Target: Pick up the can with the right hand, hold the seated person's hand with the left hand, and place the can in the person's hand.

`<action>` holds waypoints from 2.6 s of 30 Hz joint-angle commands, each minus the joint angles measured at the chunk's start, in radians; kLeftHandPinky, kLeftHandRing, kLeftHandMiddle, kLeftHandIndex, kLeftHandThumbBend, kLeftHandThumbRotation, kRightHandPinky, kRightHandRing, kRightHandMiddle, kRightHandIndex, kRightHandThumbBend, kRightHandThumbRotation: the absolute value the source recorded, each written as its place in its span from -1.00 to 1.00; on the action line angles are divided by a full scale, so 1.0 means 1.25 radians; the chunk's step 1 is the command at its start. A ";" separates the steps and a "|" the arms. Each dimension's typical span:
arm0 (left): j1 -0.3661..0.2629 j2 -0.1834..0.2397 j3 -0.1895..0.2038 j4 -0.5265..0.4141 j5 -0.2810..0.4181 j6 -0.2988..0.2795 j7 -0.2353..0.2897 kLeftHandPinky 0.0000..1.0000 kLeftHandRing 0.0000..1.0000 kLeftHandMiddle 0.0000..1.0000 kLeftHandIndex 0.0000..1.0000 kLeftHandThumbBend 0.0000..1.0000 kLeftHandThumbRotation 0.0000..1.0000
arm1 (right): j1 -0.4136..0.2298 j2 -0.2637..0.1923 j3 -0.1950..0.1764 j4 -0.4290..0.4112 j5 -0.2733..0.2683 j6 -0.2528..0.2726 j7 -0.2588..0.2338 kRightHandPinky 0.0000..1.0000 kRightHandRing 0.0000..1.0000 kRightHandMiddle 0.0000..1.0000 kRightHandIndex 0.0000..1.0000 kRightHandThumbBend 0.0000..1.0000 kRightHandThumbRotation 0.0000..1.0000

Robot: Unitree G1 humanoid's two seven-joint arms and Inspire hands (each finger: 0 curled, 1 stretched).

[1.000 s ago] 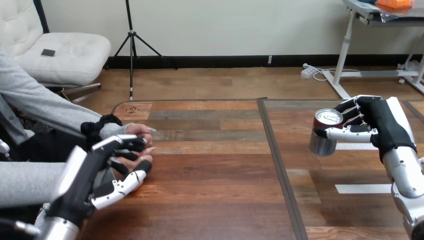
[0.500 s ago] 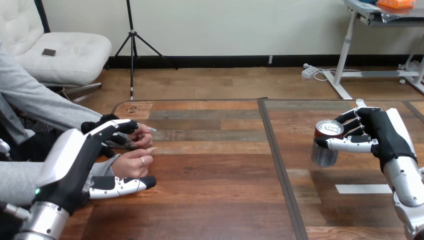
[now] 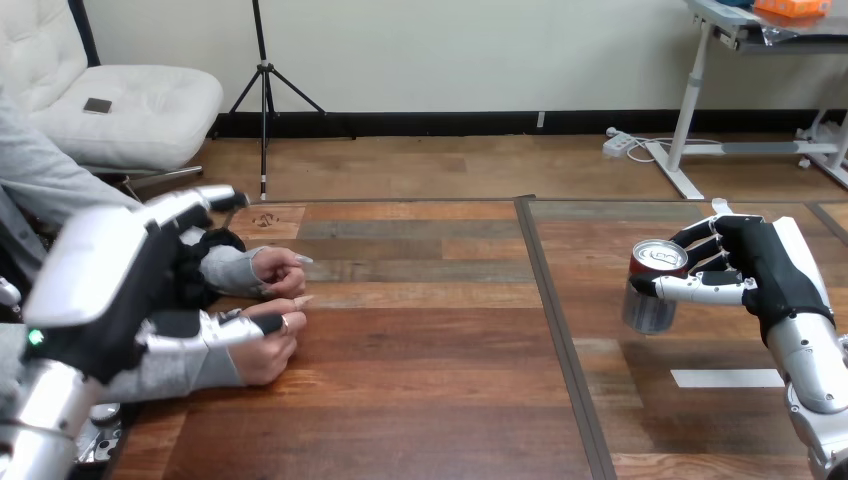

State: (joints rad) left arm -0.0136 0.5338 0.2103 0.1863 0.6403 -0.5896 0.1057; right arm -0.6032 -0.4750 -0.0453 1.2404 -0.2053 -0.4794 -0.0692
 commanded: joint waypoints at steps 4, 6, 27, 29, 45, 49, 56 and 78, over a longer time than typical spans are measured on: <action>-0.040 0.032 -0.038 -0.013 0.006 0.020 0.002 0.25 0.54 0.64 0.62 1.00 -0.11 | -0.058 -0.009 -0.007 -0.043 0.012 -0.020 -0.007 -0.29 -0.21 -0.14 -0.09 0.55 -1.00; -0.038 0.031 -0.043 -0.014 0.008 0.026 0.005 0.26 0.56 0.66 0.63 1.00 -0.10 | -0.057 -0.009 -0.008 -0.043 0.013 -0.021 -0.007 -0.29 -0.21 -0.14 -0.09 0.56 -1.00; -0.056 0.050 -0.094 0.038 0.035 0.039 0.046 0.32 0.60 0.71 0.73 1.00 0.00 | -0.056 -0.014 -0.007 -0.040 0.011 -0.017 -0.007 -0.29 -0.22 -0.14 -0.10 0.56 -1.00; -0.058 0.054 -0.098 0.039 0.036 0.045 0.040 0.34 0.61 0.72 0.74 1.00 0.01 | -0.056 -0.013 -0.008 -0.039 0.013 -0.018 -0.005 -0.28 -0.21 -0.14 -0.10 0.56 -1.00; -0.076 0.100 -0.152 0.060 0.038 0.095 -0.040 0.44 0.67 0.76 0.78 1.00 0.06 | -0.056 -0.011 -0.007 -0.043 0.012 -0.010 -0.007 -0.26 -0.21 -0.14 -0.10 0.56 -1.00; -0.078 0.109 -0.162 0.056 0.036 0.106 -0.067 0.46 0.67 0.76 0.77 1.00 0.02 | -0.055 -0.010 -0.007 -0.043 0.013 -0.012 -0.005 -0.26 -0.21 -0.15 -0.10 0.56 -1.00; -0.090 0.128 -0.182 0.073 0.019 0.106 -0.119 0.49 0.66 0.75 0.75 1.00 -0.10 | -0.057 -0.010 -0.009 -0.042 0.015 -0.003 -0.003 -0.26 -0.21 -0.14 -0.09 0.55 -1.00; -0.145 0.178 -0.240 0.163 0.045 0.121 -0.178 0.52 0.63 0.69 0.68 1.00 -0.29 | -0.056 -0.015 -0.007 -0.041 0.012 -0.004 -0.006 -0.28 -0.19 -0.14 -0.09 0.57 -1.00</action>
State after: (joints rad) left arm -0.1025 0.7144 -0.0716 0.3575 0.6852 -0.4396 -0.1175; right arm -0.6031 -0.4750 -0.0453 1.2404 -0.2043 -0.4725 -0.0682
